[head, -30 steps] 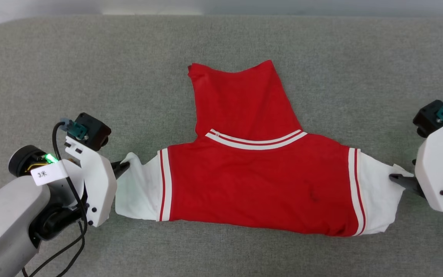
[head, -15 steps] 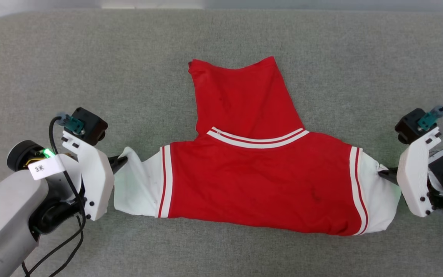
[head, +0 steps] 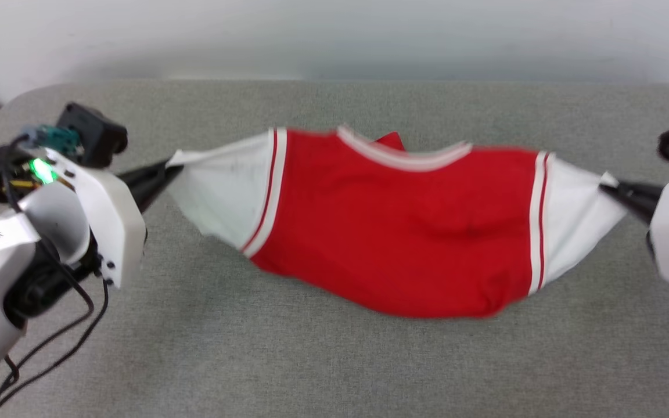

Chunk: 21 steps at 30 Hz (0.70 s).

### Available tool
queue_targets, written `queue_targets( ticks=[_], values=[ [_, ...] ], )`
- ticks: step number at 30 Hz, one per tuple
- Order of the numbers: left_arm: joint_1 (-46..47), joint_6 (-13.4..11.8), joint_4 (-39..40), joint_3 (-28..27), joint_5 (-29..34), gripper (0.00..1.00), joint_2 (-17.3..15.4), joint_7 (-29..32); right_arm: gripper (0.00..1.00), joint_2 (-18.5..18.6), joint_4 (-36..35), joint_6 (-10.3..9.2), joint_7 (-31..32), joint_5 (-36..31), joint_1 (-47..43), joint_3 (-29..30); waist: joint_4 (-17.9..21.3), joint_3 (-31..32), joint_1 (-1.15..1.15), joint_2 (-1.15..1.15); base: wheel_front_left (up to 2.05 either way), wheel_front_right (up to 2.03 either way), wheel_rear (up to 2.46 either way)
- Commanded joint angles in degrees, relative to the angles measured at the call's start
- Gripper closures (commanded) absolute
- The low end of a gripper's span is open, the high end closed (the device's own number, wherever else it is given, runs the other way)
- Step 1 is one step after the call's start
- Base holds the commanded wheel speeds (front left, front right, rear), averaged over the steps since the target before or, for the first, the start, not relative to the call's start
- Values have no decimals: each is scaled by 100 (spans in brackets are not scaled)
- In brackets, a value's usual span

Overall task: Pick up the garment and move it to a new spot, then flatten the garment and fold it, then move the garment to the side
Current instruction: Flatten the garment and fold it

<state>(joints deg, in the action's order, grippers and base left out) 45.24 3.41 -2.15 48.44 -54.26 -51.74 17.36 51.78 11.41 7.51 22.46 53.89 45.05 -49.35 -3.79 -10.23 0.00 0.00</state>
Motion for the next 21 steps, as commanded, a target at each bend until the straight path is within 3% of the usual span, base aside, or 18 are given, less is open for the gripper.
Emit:
queue_targets(
  ticks=[1, 10, 21],
  values=[
    [176, 14, 65, -80, 53, 100, 2, -84, 100, 97, -58, -4, -85, -64, 189, 100, 30, 81, 0, 0, 0, 0, 0],
    [1385, -74, -46, -474, 475, 100, 474, -351, 100, -63, 172, -4, -414, -532, 1243, 833, 123, -225, 0, 0, 0, 0, 0],
    [3832, 164, -1500, -641, 1274, 100, 1355, -544, 100, -1217, 1489, -4, -1039, -2157, 3772, 1358, 270, -1346, 0, 0, 0, 0, 0]
  ],
)
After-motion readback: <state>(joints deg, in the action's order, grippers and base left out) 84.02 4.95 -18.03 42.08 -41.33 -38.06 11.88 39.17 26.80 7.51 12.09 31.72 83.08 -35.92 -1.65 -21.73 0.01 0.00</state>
